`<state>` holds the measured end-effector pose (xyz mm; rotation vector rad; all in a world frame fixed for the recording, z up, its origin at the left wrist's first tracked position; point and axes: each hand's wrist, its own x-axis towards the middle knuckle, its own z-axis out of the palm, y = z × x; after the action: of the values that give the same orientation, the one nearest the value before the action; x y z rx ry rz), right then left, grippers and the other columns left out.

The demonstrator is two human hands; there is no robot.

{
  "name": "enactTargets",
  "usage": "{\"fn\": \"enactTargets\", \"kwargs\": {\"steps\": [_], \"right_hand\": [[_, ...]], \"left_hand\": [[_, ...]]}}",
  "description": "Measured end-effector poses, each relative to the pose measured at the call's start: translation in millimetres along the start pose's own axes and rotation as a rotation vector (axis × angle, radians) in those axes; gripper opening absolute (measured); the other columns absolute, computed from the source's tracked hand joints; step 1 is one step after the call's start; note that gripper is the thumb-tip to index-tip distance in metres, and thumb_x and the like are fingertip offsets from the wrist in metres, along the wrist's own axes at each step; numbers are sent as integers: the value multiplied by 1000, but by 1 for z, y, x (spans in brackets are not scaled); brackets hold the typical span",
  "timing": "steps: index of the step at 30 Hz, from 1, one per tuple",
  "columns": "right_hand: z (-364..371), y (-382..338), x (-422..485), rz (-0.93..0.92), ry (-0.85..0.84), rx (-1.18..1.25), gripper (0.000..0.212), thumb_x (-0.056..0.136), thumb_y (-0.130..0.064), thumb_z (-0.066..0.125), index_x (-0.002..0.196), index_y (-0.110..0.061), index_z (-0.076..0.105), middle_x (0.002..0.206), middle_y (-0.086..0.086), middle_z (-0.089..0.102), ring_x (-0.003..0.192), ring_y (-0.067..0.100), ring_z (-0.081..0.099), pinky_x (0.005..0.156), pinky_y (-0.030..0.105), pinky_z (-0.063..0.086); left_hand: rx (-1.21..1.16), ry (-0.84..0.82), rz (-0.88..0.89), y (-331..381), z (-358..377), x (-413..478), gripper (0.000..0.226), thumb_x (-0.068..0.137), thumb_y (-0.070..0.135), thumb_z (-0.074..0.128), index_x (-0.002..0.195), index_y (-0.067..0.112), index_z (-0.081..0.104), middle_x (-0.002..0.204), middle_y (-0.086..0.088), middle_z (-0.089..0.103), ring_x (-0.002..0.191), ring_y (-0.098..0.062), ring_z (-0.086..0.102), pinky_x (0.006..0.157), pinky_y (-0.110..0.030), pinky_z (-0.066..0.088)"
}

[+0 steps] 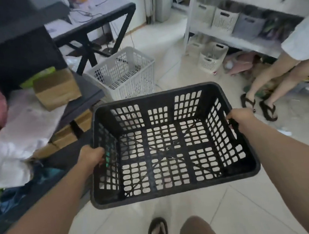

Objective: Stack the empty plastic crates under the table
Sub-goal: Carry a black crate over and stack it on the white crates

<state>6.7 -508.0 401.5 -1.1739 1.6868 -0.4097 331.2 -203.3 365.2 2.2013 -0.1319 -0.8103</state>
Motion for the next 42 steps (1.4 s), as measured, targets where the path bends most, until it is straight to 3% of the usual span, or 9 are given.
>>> {"fn": "enactTargets", "kwargs": {"steps": [6, 12, 17, 22, 26, 32, 37, 39, 42], "right_hand": [[18, -112, 125, -63, -40, 72, 27, 81, 10, 55, 64, -9, 46, 65, 10, 46, 54, 20, 46, 28, 17, 39], [63, -258, 264, -194, -122, 24, 23, 78, 12, 56, 66, -6, 48, 66, 16, 49, 51, 24, 46, 32, 22, 40], [117, -389, 335, -309, -223, 10, 26, 80, 10, 56, 61, -7, 51, 60, 13, 47, 41, 23, 50, 29, 14, 38], [209, -494, 393, -453, -315, -52, 25, 76, 9, 54, 61, -11, 58, 53, 10, 54, 45, 23, 49, 33, 16, 42], [298, -564, 433, -553, -368, -104, 30, 75, 12, 51, 63, -14, 59, 57, 8, 54, 45, 22, 49, 32, 16, 42], [408, -628, 487, -479, -408, -220, 21, 75, 10, 54, 64, -8, 58, 27, -3, 46, 20, 9, 40, 30, 15, 38], [471, -639, 523, -428, -491, -327, 17, 79, 4, 59, 93, -5, 64, 51, 8, 58, 36, 15, 54, 42, 20, 46], [490, -636, 533, -444, -493, -377, 24, 80, 2, 59, 100, -7, 65, 67, 10, 62, 55, 23, 58, 62, 28, 51], [510, -639, 545, -474, -478, -439, 32, 80, -3, 56, 108, -19, 60, 84, 12, 65, 66, 27, 61, 66, 34, 54]], "left_hand": [[-13, 60, 67, 130, 49, 94, 6, 83, 3, 54, 89, 3, 56, 62, -11, 54, 52, -25, 51, 44, -24, 43], [-133, 232, 31, 258, 84, 183, 14, 84, -1, 50, 70, -3, 50, 58, -16, 46, 48, -25, 42, 36, -24, 35], [-208, 353, -23, 342, 76, 255, 17, 84, 2, 50, 98, -3, 56, 75, -21, 56, 54, -27, 52, 47, -28, 44], [-275, 433, -88, 383, 63, 334, 8, 79, 6, 55, 72, 7, 53, 65, -16, 55, 62, -30, 55, 59, -35, 46], [-324, 452, -129, 402, 43, 426, 17, 76, 8, 59, 91, 1, 58, 68, -17, 56, 64, -30, 55, 62, -38, 47], [-376, 409, -288, 413, 34, 513, 19, 82, 13, 56, 99, 6, 55, 71, -12, 55, 65, -26, 55, 63, -37, 48], [-380, 399, -407, 410, 38, 552, 26, 83, 16, 57, 104, 1, 61, 74, -12, 62, 69, -26, 61, 67, -36, 51], [-375, 408, -429, 410, 44, 559, 24, 84, 15, 59, 105, 3, 63, 85, -12, 67, 74, -25, 62, 68, -32, 51], [-274, 442, -402, 416, 57, 561, 35, 83, 9, 57, 117, 2, 63, 104, -14, 67, 83, -25, 60, 73, -30, 48]]}}
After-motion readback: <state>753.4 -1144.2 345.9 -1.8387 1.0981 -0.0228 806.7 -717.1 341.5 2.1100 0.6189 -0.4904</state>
